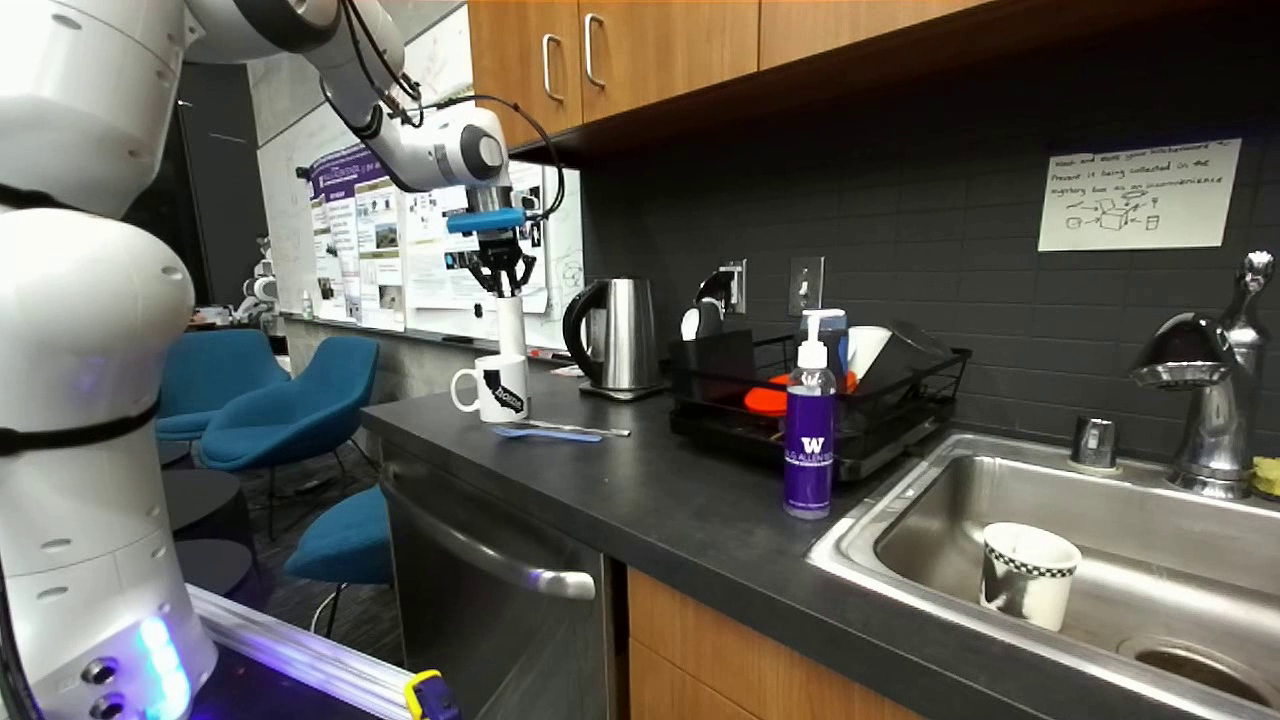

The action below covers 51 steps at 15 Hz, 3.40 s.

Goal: Move the tissue roll to the right

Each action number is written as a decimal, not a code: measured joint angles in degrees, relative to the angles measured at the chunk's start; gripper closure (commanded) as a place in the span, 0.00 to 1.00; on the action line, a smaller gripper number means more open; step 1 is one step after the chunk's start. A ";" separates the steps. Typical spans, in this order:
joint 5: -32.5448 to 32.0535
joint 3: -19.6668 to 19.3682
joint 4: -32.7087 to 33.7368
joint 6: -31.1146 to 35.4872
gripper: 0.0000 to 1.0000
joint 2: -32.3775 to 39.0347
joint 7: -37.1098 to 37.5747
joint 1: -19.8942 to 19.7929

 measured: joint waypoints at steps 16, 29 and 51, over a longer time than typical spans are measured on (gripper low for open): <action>0.00 2.16 -7.97 0.31 0.49 -7.32 2.54 2.64; 2.18 4.60 -28.05 1.11 0.49 -25.59 7.63 5.42; 0.63 -10.65 -40.04 -2.87 0.49 -41.55 -4.13 -5.27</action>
